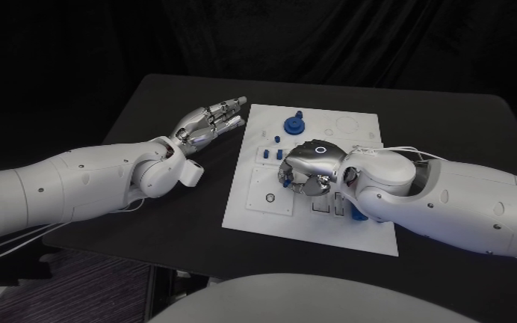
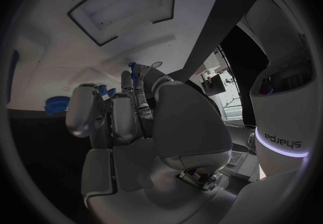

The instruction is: Assemble the parts on the task board

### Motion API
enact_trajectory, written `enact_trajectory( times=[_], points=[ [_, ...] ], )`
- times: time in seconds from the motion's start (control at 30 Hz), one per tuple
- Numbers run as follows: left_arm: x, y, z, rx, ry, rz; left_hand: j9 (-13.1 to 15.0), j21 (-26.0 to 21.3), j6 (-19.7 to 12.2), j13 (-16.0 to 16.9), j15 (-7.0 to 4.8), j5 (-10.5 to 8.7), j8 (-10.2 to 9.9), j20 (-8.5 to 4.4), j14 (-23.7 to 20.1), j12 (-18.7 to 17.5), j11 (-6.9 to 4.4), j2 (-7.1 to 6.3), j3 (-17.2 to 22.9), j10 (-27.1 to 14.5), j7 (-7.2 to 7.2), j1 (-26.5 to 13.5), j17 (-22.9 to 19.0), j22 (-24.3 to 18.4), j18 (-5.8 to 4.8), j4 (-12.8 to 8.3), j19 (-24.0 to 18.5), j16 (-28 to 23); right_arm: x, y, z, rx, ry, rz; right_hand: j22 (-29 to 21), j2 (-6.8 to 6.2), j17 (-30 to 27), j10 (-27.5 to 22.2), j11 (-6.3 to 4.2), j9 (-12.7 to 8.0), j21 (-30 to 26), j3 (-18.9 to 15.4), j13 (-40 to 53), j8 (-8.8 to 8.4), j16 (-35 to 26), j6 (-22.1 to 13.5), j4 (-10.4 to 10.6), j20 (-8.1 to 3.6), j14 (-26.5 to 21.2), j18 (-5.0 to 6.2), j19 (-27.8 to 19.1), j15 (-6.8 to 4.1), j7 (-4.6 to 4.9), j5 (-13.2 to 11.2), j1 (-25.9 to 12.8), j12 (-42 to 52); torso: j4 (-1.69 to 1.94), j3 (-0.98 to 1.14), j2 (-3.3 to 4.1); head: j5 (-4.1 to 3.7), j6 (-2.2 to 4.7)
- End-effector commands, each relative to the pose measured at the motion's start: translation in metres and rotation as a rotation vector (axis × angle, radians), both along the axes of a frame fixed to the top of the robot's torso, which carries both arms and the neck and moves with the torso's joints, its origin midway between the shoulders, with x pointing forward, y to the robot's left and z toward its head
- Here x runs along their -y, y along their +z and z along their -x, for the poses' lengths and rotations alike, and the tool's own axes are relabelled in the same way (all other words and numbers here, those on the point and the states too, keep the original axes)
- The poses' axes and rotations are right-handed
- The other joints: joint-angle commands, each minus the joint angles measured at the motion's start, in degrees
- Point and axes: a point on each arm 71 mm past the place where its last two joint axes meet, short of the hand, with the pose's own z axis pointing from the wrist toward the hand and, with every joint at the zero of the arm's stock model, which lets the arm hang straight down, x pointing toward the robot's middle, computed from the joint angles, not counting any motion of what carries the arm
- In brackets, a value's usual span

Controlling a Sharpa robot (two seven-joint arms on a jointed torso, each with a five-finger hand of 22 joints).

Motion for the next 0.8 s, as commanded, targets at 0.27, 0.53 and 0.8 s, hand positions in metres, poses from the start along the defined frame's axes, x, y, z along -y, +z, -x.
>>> enact_trajectory(
  times=[0.27, 0.53, 0.8],
  points=[
    [0.0014, 0.0056, 0.0008, 0.064, -0.007, 0.057, 0.02, -0.30, -0.10, -0.05, -0.11, 0.43, -0.14, -0.32, 0.04, 0.03, 0.42, 0.26, 0.26, -0.14, 0.38, 0.44, -0.03, 0.13, 0.60, -0.10, 0.04, -0.25, 0.0005, -0.0034, -0.0011, -0.005, -0.014, 0.031, 9.18, -0.01, -0.26, 0.41, -0.04, 0.20, -0.61, 0.10, -0.21, -0.04, -0.37, -0.25, -0.38, 0.03, -0.36, 0.04, -0.59, -0.08, 0.11, 0.22, 0.58, -0.49, -0.04, 0.00, 0.00, 0.16, -0.01],
    [0.0022, 0.0048, 0.0005, 0.061, -0.010, 0.058, 0.01, -0.26, -0.18, -0.04, 0.00, 0.49, -0.16, -0.25, 0.09, 0.07, 0.43, 0.36, 0.35, -0.13, 0.44, 0.56, -0.01, 0.18, 0.60, -0.17, 0.09, -0.23, -0.0013, -0.0055, -0.0010, -0.013, -0.010, 0.042, 9.05, -0.01, -0.62, 0.20, 0.21, 0.05, -1.07, 0.16, -0.39, -0.91, -0.60, -1.23, -0.34, 0.18, -0.60, 0.12, -0.91, 0.12, 0.42, -0.11, 0.37, -0.80, -0.02, 0.01, -0.01, 0.23, -0.01],
    [0.0023, 0.0036, 0.0006, 0.059, -0.010, 0.057, 0.01, -0.23, -0.17, -0.03, 0.08, 0.54, -0.16, -0.19, 0.14, 0.11, 0.50, 0.41, 0.42, -0.12, 0.51, 0.68, 0.00, 0.22, 0.60, -0.25, 0.14, -0.21, -0.0032, -0.0095, 0.0008, -0.028, -0.002, 0.055, 8.63, -0.23, -1.59, -1.89, 0.91, -1.15, -2.49, 0.22, -0.87, -3.74, -1.13, -4.18, 0.34, 0.81, -1.30, 0.39, -1.82, 0.81, 0.99, -3.27, -0.66, -1.98, -0.01, 0.01, -0.05, 0.39, -0.01]
  ],
)
